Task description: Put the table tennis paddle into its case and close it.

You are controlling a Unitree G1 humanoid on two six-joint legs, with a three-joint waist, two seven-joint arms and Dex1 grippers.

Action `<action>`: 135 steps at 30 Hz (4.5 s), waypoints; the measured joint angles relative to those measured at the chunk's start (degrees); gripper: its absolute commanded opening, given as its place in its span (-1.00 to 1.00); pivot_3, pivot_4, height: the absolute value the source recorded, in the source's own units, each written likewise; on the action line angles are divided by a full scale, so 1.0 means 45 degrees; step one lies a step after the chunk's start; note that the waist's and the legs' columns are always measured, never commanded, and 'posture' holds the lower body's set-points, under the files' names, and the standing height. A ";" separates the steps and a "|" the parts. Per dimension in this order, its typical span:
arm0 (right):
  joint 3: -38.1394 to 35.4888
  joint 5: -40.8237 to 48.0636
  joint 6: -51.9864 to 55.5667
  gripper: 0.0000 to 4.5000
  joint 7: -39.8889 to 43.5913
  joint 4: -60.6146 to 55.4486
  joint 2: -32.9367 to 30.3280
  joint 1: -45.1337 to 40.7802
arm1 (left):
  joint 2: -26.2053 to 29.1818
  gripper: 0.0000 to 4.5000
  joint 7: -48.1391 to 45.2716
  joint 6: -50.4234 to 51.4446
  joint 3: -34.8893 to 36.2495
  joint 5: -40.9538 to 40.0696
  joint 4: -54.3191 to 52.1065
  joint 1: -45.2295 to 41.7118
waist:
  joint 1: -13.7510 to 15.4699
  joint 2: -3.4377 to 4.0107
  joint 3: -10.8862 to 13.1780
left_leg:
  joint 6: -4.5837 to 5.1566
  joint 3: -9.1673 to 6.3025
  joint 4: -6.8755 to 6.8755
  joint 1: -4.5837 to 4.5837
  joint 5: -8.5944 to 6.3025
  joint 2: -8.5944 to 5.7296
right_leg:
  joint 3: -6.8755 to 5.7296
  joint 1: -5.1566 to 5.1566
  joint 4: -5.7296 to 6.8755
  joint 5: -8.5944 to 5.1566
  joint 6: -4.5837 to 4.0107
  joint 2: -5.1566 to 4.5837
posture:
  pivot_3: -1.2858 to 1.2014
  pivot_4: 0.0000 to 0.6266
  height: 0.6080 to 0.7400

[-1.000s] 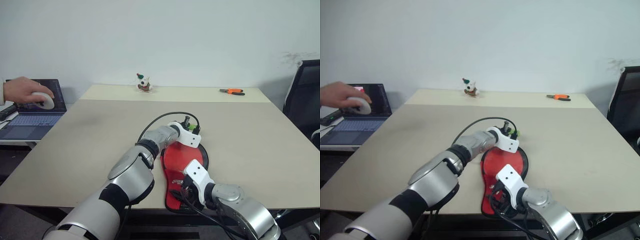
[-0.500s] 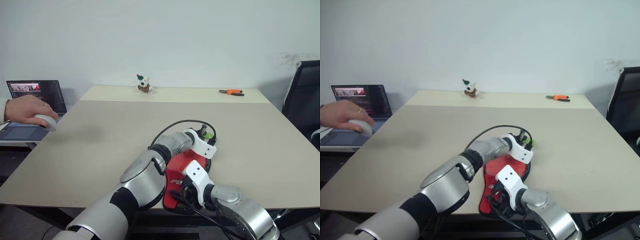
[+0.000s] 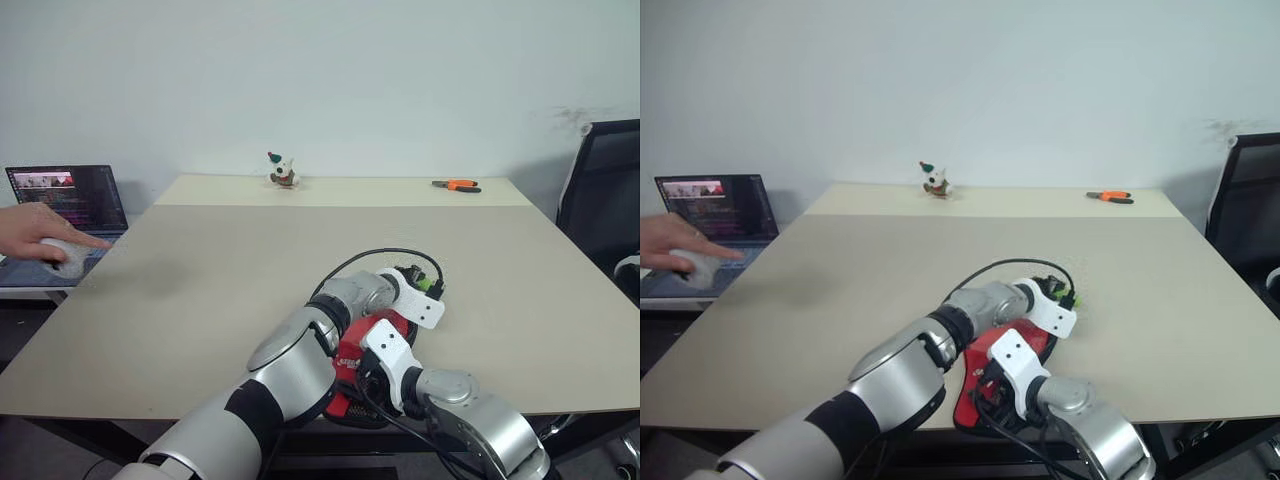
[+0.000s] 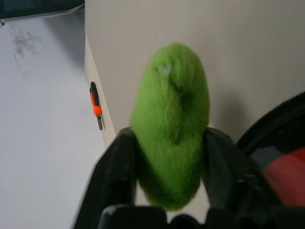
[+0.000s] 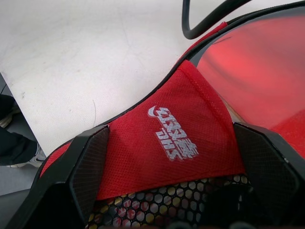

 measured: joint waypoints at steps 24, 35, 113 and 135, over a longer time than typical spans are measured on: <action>0.0074 0.0016 -0.1389 1.00 0.2102 0.3470 0.0302 -0.2309 | 0.1025 0.99 -0.6209 -0.0262 0.4162 -0.4777 -0.0803 0.0749 | -0.0310 0.0015 -0.0034 | -0.0001 -0.0007 0.0007 0.0163 0.0002 0.0012 | 0.0018 0.0126 0.0015 0.0007 -0.0004 0.0027 | 0.03 -0.52 1.00; -0.0137 0.0142 -0.1855 1.00 0.2791 0.4457 0.0122 -0.3006 | 0.2384 0.99 -0.7056 0.0234 0.6509 -0.7085 -0.1094 0.0305 | -0.0340 0.0022 -0.0023 | -0.0004 -0.0019 0.0004 0.0174 0.0005 0.0024 | 0.0015 0.0122 0.0021 0.0014 0.0002 0.0027 | 0.03 -0.52 1.00; -0.3144 -0.0572 -0.4897 -0.99 0.3819 0.9291 -0.3852 -0.6258 | 0.3209 1.00 -1.2467 0.1842 0.6860 -1.1111 -0.4322 0.5432 | 0.0041 0.0082 0.0034 | 0.0002 -0.0058 0.0057 -0.0206 0.0003 0.0001 | -0.0035 -0.0165 0.0018 0.0054 -0.0089 -0.0009 | 0.03 -0.52 1.00; -0.5092 0.2736 -0.1464 -0.99 0.8084 0.1104 -0.9389 0.0134 | 0.2415 1.00 -1.1387 0.1626 0.6866 -1.0538 -0.3319 0.4796 | 0.0415 0.0094 0.0030 | 0.0002 -0.0101 0.0073 -0.0178 0.0001 -0.0012 | -0.0084 -0.0084 -0.0008 0.0027 -0.0044 -0.0016 | 0.03 -0.52 1.00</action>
